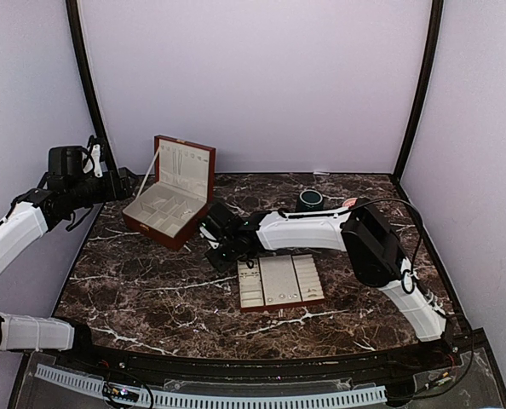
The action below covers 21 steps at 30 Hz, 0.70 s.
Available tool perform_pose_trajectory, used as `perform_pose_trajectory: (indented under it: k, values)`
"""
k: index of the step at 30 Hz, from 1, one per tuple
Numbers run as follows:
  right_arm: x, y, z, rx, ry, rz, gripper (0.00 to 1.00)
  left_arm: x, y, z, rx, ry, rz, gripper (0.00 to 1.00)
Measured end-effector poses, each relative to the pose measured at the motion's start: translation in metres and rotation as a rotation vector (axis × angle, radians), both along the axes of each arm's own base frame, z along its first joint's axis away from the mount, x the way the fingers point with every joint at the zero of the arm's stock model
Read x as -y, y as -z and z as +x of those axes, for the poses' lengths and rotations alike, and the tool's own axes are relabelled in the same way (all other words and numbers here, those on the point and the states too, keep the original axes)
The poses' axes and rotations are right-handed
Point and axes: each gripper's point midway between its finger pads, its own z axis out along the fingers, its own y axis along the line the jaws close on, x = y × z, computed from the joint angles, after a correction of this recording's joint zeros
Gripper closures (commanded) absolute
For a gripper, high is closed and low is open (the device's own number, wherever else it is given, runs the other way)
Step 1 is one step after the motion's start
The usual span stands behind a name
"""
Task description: Organize the mixed jewelry
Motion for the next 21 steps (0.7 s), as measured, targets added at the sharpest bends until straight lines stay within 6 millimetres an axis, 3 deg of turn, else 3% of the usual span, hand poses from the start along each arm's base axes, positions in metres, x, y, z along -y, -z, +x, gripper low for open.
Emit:
perform_pose_trajectory:
  k: [4,10,15,18,21]
  values:
    - [-0.002,0.000,0.001,-0.001,-0.003,0.015,1.00,0.005,0.002,0.001,-0.006,0.019,-0.021,0.05]
    - [-0.003,-0.002,0.005,0.011,0.007,0.063,1.00,0.022,0.017,0.004,-0.054,0.089,-0.084,0.09]
    - [0.016,-0.006,0.002,0.007,0.039,0.077,1.00,0.057,0.032,0.000,-0.098,0.213,-0.149,0.18]
    - [0.030,-0.026,-0.002,0.027,0.061,0.108,1.00,0.087,0.042,-0.007,-0.137,0.316,-0.199,0.24]
    - [0.040,-0.060,-0.004,0.070,0.083,0.176,1.00,0.118,0.052,-0.014,-0.184,0.418,-0.247,0.31]
